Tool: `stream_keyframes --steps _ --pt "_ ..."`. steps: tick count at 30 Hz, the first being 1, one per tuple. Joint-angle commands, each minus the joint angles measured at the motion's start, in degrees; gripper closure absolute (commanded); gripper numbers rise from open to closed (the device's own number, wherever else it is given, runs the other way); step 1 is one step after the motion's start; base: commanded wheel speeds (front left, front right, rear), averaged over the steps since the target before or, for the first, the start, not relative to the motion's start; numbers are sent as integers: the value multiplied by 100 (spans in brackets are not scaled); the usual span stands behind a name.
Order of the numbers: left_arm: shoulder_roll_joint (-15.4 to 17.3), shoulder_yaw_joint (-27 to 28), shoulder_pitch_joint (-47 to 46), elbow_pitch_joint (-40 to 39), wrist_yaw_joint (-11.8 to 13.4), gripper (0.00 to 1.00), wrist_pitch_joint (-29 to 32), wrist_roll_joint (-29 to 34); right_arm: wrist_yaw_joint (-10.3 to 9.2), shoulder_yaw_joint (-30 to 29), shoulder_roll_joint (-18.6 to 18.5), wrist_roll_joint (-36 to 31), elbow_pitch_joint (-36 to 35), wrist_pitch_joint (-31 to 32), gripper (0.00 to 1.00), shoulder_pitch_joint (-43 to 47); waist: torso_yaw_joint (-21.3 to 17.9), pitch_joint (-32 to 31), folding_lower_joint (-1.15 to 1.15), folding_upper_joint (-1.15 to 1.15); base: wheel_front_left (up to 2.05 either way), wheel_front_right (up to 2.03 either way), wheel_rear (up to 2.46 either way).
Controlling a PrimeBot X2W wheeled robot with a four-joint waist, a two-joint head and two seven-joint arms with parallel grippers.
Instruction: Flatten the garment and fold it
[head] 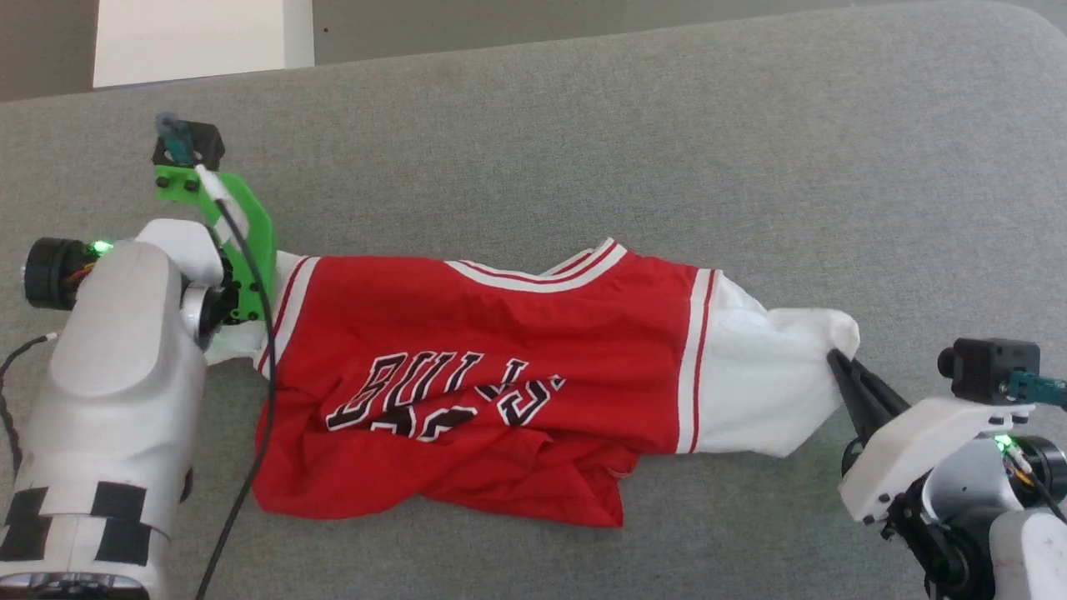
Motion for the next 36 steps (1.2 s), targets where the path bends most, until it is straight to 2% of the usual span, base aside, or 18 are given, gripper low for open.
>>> stream_keyframes --steps 1,9,13,17,25,30,36 --pt "115 13 117 -43 -51 100 -134 -68 -8 -11 0 -24 -11 -36 100 -166 18 -33 0 0 0 0 0" --pt "416 53 -182 -859 -301 100 -1214 -292 -8 -12 0 -656 -109 142 100 -1099 181 -213 0 0 0 0 0" --pt "480 207 -420 -1226 -287 100 -1793 -405 -8 85 -263 -895 -25 340 100 -1938 293 -236 0 0 0 0 0" --pt "505 410 -748 -1554 -111 100 -2442 -436 -8 248 -733 -974 324 445 100 -3001 414 -156 0 0 0 0 0" --pt "490 1015 -1571 -1821 305 100 -3339 -737 -8 740 -1331 -1122 1142 379 100 -5186 511 235 0 0 0 0 0" --pt "508 1311 -2154 -1921 484 100 -3898 -868 -8 685 -1390 -1362 1680 -85 100 -6410 544 494 0 0 0 0 0" --pt "464 1626 -2701 -1965 649 100 -4403 -1090 -8 426 -1259 -1799 2231 -826 100 -7595 553 706 0 0 0 0 0"
